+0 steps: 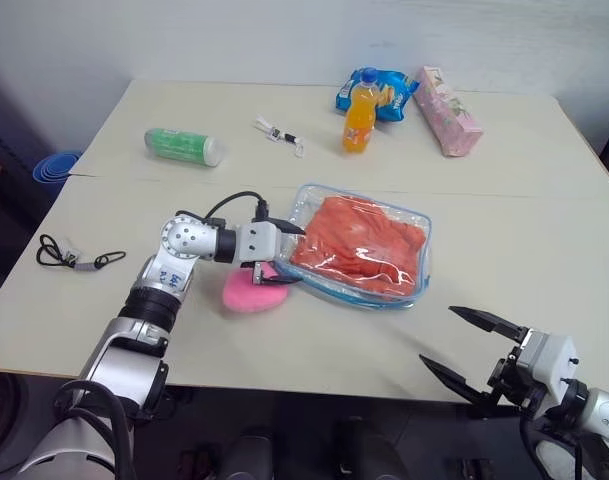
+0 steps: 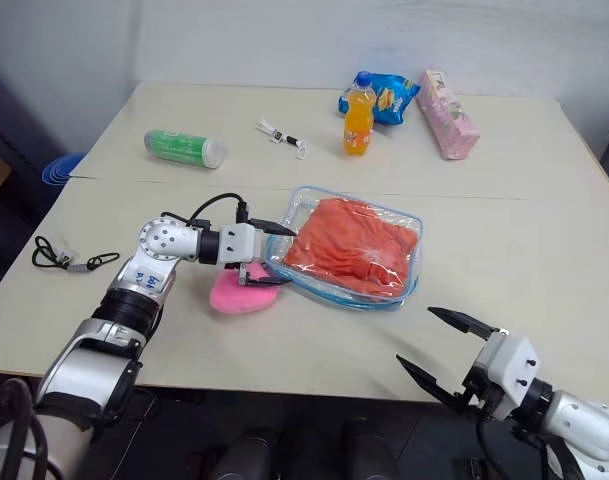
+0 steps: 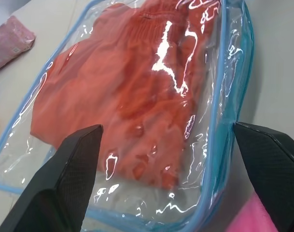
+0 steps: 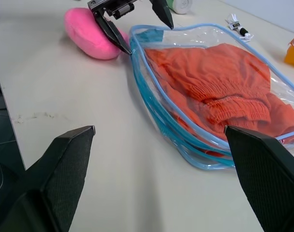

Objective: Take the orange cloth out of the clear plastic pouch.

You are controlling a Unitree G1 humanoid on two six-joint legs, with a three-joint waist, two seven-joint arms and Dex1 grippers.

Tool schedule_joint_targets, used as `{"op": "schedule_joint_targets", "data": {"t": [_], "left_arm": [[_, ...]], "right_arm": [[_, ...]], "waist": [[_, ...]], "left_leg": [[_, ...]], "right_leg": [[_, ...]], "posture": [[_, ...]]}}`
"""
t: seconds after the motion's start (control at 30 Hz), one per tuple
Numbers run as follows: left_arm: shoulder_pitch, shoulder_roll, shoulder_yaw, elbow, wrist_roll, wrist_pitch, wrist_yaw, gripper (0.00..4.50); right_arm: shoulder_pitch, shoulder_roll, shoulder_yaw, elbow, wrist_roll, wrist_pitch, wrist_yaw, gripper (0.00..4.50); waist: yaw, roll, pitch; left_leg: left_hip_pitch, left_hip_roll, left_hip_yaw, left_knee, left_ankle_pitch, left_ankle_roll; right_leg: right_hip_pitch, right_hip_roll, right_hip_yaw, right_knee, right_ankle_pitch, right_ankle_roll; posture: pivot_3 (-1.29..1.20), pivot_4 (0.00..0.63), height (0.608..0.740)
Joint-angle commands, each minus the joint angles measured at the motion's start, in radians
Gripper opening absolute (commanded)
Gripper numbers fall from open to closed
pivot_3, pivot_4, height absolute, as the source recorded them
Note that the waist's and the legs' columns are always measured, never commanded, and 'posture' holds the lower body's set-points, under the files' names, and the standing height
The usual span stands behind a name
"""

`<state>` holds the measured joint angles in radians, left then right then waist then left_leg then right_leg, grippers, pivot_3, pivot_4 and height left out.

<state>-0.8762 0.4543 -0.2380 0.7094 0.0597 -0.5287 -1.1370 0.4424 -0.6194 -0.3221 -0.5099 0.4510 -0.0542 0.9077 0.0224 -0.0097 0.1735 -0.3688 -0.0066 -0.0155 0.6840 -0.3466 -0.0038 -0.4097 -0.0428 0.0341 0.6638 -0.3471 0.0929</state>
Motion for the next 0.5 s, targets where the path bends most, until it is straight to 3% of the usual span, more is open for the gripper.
{"op": "schedule_joint_targets", "data": {"t": [0.03, 0.23, 0.27, 0.47, 0.5], "left_arm": [[-0.021, 0.014, -0.010, 0.027, -0.008, -0.061, -0.046, 3.92], [-0.035, 0.007, -0.009, 0.091, 0.015, -0.085, -0.016, 2.03], [-0.036, 0.001, -0.007, 0.097, 0.016, -0.086, -0.007, 1.95], [-0.032, -0.016, 0.000, 0.094, -0.014, -0.047, -0.025, 0.14], [-0.029, -0.028, 0.016, 0.067, -0.055, 0.020, -0.048, 0.03]], "right_arm": [[0.002, -0.005, -0.017, -0.035, 0.014, 0.000, -0.006, 4.50], [0.002, -0.010, -0.033, -0.029, 0.015, 0.002, -0.007, 4.50], [0.000, -0.010, -0.033, -0.029, 0.014, 0.003, -0.009, 4.50], [0.000, -0.009, -0.032, -0.029, 0.010, 0.002, -0.011, 4.50], [0.001, -0.011, -0.030, -0.034, 0.015, 0.007, -0.009, 4.50]], "waist": [[0.000, 0.000, 0.000], [0.000, 0.000, 0.000], [0.000, 0.000, 0.000], [0.001, 0.000, 0.000], [0.001, 0.000, 0.000]], "left_leg": [[0.000, 0.000, 0.000, 0.000, 0.000, 0.000], [0.000, 0.000, 0.000, 0.000, 0.000, 0.000], [0.000, 0.000, 0.000, 0.000, 0.000, 0.000], [0.000, 0.000, 0.000, 0.000, 0.000, 0.000], [0.000, 0.000, 0.000, 0.000, 0.000, 0.000]], "right_leg": [[0.000, 0.000, 0.000, 0.000, 0.000, 0.000], [0.000, 0.000, 0.000, 0.000, 0.000, 0.000], [0.000, 0.000, 0.000, 0.000, 0.000, 0.000], [0.000, 0.000, 0.000, 0.000, 0.000, 0.000], [0.000, 0.000, 0.000, 0.000, 0.000, 0.000]], "posture": [[0.00, 0.150, 0.740], [0.00, 0.150, 0.740], [0.00, 0.150, 0.740], [0.00, 0.150, 0.740], [0.00, 0.150, 0.740]]}}
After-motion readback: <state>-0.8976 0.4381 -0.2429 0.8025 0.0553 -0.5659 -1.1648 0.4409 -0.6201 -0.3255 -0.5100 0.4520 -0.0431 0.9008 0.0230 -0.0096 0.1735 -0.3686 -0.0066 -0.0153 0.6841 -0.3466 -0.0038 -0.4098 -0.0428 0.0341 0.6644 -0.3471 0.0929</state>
